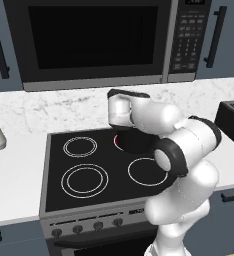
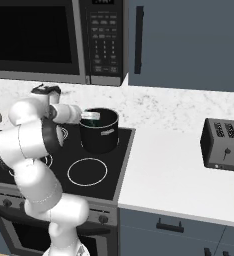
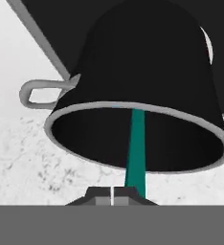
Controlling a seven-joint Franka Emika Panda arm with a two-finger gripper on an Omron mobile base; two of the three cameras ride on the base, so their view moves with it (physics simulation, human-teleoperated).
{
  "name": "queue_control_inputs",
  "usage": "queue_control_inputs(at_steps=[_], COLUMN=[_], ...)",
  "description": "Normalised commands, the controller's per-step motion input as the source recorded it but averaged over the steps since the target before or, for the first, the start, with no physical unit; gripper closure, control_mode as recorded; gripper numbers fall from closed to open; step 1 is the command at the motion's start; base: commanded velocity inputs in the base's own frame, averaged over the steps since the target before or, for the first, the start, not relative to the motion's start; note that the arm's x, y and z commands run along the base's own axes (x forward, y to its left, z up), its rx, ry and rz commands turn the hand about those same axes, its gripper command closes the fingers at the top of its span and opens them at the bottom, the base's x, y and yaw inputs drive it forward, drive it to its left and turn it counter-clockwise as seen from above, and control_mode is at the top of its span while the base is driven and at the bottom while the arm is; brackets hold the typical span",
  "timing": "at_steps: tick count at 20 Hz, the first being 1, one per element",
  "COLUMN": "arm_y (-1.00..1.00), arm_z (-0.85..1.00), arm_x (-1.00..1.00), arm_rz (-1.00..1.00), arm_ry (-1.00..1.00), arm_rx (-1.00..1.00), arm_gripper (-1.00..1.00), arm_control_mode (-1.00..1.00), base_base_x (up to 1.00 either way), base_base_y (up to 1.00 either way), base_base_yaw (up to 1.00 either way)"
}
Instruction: Put the lemon and garlic in the pot. Retrieve the spatula and lightly stir the vegetables in the pot.
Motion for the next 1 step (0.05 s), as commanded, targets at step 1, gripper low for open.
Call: queue_control_inputs(at_steps=[1], arm_y=[0.00], arm_z=[-0.23], arm_x=[0.52], arm_rz=[0.00], arm_ry=[0.00], arm_rx=[-0.13], arm_gripper=[1.00], arm_control_mode=[-1.00], base_base_x=[0.00], base_base_y=[0.00], base_base_yaw=[0.00])
